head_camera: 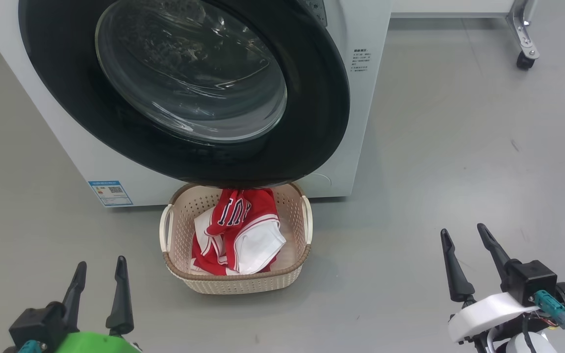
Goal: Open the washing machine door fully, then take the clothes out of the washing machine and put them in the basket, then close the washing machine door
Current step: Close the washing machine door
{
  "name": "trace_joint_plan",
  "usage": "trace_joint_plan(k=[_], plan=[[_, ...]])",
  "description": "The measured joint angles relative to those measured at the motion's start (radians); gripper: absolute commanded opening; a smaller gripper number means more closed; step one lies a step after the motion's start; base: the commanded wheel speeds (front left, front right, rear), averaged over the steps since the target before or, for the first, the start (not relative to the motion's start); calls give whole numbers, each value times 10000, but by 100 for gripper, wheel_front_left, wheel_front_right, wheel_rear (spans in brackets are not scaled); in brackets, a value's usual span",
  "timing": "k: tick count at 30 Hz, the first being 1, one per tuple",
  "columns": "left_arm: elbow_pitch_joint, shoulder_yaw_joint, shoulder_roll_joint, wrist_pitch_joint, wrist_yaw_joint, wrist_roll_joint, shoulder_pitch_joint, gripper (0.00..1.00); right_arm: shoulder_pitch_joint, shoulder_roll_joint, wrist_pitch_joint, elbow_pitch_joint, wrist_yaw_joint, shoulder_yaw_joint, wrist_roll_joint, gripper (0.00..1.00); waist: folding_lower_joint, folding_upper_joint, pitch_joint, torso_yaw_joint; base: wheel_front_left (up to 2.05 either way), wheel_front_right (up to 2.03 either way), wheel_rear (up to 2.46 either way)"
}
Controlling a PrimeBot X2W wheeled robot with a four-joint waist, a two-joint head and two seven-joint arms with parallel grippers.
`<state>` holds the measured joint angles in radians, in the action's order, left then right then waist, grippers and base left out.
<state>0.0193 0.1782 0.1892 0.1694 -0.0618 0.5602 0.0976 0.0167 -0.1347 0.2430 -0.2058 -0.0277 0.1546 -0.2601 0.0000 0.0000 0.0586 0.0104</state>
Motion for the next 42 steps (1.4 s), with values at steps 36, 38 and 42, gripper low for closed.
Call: trace_joint_plan(k=[36,38,42], plan=[[-10,203,-449,150,-422,-1020,296,100,381,-46,-280,391,219,86,77,38,0,0,-313,-90,0,0,0],[-15,199,-464,113,-439,-1001,297,100,396,-44,-280,422,222,81,77,0,0,0,-312,-87,0,0,0],[-23,205,-470,75,-472,-1016,299,100,454,-44,-282,439,230,75,73,0,0,0,-309,-78,0,0,0]])
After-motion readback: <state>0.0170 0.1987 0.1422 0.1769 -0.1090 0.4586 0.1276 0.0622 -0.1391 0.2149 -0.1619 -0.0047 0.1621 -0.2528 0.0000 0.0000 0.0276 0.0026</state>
